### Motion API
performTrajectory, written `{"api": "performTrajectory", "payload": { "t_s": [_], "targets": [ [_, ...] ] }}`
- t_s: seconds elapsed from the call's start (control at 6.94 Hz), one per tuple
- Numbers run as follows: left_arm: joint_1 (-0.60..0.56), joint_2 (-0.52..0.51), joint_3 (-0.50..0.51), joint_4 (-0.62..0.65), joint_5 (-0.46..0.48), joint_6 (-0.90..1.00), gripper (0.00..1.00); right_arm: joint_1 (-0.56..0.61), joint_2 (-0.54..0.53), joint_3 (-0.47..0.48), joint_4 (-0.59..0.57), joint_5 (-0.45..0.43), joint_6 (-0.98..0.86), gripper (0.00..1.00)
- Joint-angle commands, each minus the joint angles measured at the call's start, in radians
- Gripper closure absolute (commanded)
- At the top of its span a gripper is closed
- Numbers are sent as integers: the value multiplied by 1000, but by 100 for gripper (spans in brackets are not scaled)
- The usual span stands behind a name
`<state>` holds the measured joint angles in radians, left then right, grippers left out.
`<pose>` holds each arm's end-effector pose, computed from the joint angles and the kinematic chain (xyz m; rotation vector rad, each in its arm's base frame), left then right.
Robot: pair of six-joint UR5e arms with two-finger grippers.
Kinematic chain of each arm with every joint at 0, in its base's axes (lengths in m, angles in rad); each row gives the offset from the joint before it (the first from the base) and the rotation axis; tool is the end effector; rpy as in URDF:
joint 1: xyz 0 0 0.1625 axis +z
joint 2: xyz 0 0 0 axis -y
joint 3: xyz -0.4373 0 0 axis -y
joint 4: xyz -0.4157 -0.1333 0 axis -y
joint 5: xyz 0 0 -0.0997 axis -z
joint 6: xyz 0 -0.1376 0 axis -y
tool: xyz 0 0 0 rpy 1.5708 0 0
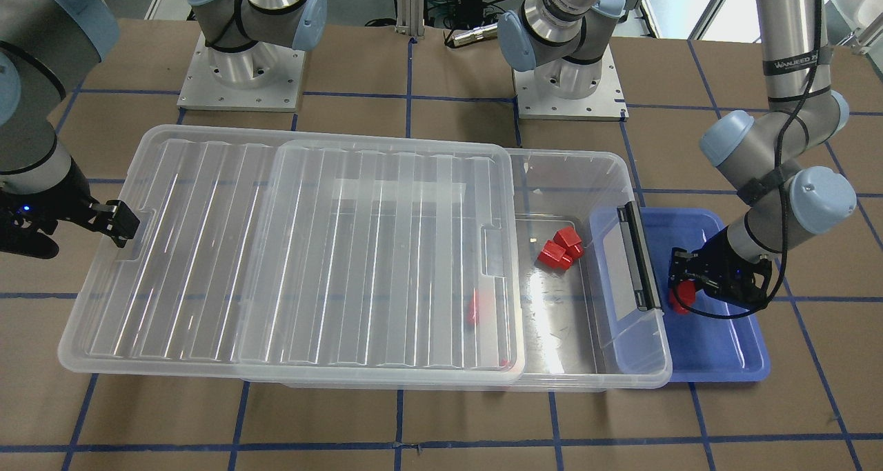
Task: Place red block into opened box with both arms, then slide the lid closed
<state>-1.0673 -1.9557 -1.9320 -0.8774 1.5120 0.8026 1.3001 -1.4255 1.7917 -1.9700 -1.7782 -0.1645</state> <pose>0.1472 -0.5603 0.1432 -0.4540 -3.0290 -0.0094 -0.0474 -0.5634 0.3151 -0.1606 -2.9275 -0.0186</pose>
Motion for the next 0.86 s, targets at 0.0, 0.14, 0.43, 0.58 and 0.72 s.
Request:
{"api": "performTrajectory", "payload": {
  "t_s": [0.0, 0.14, 0.43, 0.58, 0.72],
  "targets": [
    [-6, 35, 54, -33, -7, -11, 80, -21, -4, 0, 14, -1, -1, 0],
    [-11, 67, 120, -157, -16, -37, 80, -34, -4, 0, 22, 0, -1, 0],
    [-41, 136, 297, -427, -18, -114, 80, -33, -16, -6, 49, 3, 2, 0],
    [-86, 170, 342, -499, -32, -205, 80, -15, -38, -32, 49, 16, 2, 0],
    [-133, 193, 350, -517, -32, -276, 80, 40, -65, -104, 116, 64, 2, 0]
  ]
}}
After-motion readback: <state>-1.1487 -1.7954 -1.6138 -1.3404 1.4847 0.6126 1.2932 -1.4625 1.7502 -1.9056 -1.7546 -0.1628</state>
